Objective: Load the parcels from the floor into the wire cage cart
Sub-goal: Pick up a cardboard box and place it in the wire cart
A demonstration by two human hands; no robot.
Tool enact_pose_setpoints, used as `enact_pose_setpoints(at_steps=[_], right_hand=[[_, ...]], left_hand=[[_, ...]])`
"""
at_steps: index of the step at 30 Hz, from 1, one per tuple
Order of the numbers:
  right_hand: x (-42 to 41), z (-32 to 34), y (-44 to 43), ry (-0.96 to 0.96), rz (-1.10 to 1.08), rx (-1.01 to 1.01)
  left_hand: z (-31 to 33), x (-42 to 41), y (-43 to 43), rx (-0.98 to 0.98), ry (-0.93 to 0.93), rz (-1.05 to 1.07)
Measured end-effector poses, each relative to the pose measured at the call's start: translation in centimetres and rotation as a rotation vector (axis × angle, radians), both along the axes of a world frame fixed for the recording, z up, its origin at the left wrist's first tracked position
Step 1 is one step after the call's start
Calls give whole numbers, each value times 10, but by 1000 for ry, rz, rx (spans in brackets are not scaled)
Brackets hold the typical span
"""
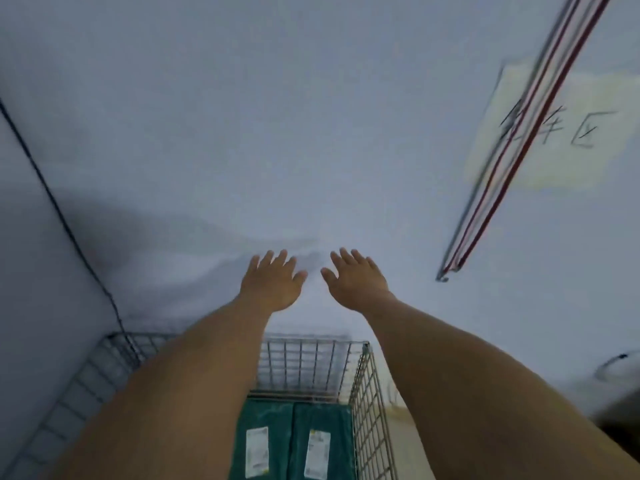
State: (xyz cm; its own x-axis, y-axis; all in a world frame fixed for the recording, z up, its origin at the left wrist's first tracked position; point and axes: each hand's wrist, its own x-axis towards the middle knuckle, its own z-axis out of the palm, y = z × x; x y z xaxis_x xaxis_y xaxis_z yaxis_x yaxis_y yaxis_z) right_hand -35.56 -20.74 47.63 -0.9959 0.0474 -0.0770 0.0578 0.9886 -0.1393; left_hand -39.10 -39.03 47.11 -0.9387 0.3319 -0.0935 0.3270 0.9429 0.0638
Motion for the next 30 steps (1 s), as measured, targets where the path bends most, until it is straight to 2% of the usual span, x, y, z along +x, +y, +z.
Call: enact_pose_setpoints(at_steps=[6,9,12,15,20,30], right_hand=[[64,196,30,254,-44,46],[106,270,59,368,-55,77],[156,326,100,466,-65,110],[213,366,154,512,-79,169],[301,411,269,565,-222,237],[424,401,474,488,-572,269]], left_hand=[[207,49,37,21,227,-9],[283,95,73,25,365,-39],[332,145,121,59,431,-56],[361,194,178,109,431,-98],[393,260,296,171,488,-190],[399,339,529,214,493,-474]])
